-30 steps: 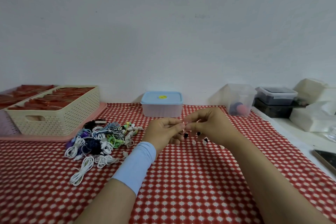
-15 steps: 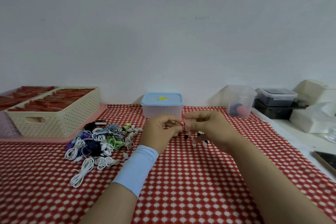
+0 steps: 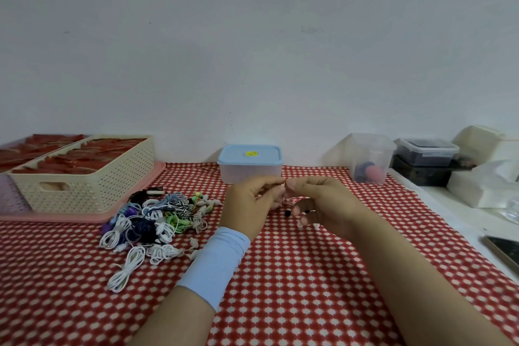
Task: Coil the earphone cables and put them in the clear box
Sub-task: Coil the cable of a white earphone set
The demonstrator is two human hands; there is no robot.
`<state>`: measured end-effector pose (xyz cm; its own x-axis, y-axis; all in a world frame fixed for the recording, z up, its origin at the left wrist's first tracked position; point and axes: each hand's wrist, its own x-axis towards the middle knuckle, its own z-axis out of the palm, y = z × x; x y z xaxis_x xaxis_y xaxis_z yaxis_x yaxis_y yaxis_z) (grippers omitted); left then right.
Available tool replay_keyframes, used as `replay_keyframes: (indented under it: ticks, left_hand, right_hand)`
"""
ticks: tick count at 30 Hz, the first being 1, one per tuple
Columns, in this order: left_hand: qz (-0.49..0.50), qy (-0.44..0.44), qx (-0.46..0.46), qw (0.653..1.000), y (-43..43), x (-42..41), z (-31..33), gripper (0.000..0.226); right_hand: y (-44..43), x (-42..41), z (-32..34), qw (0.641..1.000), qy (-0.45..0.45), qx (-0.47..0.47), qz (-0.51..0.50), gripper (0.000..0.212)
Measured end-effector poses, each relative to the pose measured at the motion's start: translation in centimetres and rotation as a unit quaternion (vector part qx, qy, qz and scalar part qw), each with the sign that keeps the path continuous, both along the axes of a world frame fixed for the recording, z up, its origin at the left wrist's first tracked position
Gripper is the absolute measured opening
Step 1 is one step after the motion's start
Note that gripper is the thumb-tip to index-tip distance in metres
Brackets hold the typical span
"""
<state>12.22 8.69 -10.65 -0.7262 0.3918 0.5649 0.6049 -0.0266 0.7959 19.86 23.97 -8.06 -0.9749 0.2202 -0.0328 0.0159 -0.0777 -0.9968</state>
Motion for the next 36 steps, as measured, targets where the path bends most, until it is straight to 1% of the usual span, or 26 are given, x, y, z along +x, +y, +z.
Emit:
replay_keyframes:
  ticks: [2,3,5,6,9,10,14,16,18,20,21,22,25,26,28,31,34,35,36]
  left_hand:
    - [-0.04,-0.139,0.04,0.989,0.2,0.4,0.3,0.011]
    - [-0.05,-0.178,0.052,0.981,0.3,0.5,0.4,0.01]
    - [-0.074,-0.228,0.068,0.968,0.2,0.5,0.4,0.011]
    - [-0.085,-0.245,0.073,0.963,0.2,0.5,0.5,0.012]
    - [-0.104,-0.27,0.067,0.955,0.1,0.4,0.4,0.013]
    - [-0.108,-0.277,0.063,0.953,0.1,0.4,0.4,0.013]
    - [-0.132,-0.304,0.044,0.942,0.0,0.2,0.4,0.016]
    - [-0.143,-0.318,0.036,0.936,-0.1,0.1,0.4,0.016]
    - [-0.155,-0.319,0.028,0.935,-0.2,0.0,0.6,0.015]
    - [-0.156,-0.306,0.035,0.938,-0.6,-0.5,0.9,0.018]
    - [-0.152,-0.298,0.045,0.941,-1.0,-0.8,1.1,0.021]
    - [-0.142,-0.288,0.051,0.946,-1.5,-1.1,1.3,0.024]
    - [-0.093,-0.252,0.026,0.963,-2.8,-2.0,1.8,0.02]
    - [-0.077,-0.24,0.016,0.968,-3.1,-2.1,1.8,0.017]
    - [-0.047,-0.216,0.006,0.975,-3.6,-2.3,2.0,0.012]
    - [-0.002,-0.178,-0.007,0.984,-4.0,-2.8,1.9,0.011]
    - [0.014,-0.144,-0.017,0.989,-4.0,-3.2,1.6,0.017]
    - [0.017,-0.135,-0.022,0.99,-4.1,-3.3,1.6,0.017]
    - [0.02,-0.13,-0.025,0.991,-4.1,-3.3,1.5,0.016]
  right_hand:
    - [-0.1,0.1,0.1,0.999,0.018,0.043,-0.027,0.028]
    - [-0.2,0.2,0.2,0.996,0.026,0.071,-0.046,0.029]
    - [-0.2,0.4,0.3,0.989,0.053,0.121,-0.071,0.021]
    - [-0.1,0.5,0.3,0.985,0.072,0.138,-0.072,0.017]
    - [0.0,0.7,0.5,0.973,0.118,0.192,-0.057,0.028]
    - [0.0,0.8,0.6,0.97,0.122,0.204,-0.059,0.028]
    - [0.3,0.6,0.5,0.96,0.125,0.237,-0.08,0.014]
    - [0.3,0.5,0.4,0.957,0.127,0.25,-0.073,0.013]
    - [0.2,0.5,0.4,0.956,0.128,0.256,-0.066,0.021]
    - [0.3,0.4,0.5,0.961,0.119,0.243,-0.064,0.037]
    - [0.4,0.3,0.4,0.961,0.11,0.245,-0.073,0.041]
    - [0.7,0.2,0.2,0.956,0.1,0.261,-0.09,0.04]
    - [1.8,-0.4,-0.8,0.921,0.063,0.35,-0.158,0.022]
    - [2.2,-0.6,-1.2,0.906,0.045,0.385,-0.169,0.018]
    - [2.5,-0.8,-1.7,0.879,0.006,0.449,-0.16,0.019]
    - [1.9,-0.8,-1.4,0.842,-0.024,0.524,-0.124,0.025]
    - [0.5,-1.2,-1.2,0.829,-0.004,0.557,-0.052,0.043]
    - [0.0,-1.7,-1.2,0.814,-0.007,0.581,-0.024,0.049]
    - [-0.5,-2.2,-1.3,0.787,-0.02,0.616,-0.002,0.055]
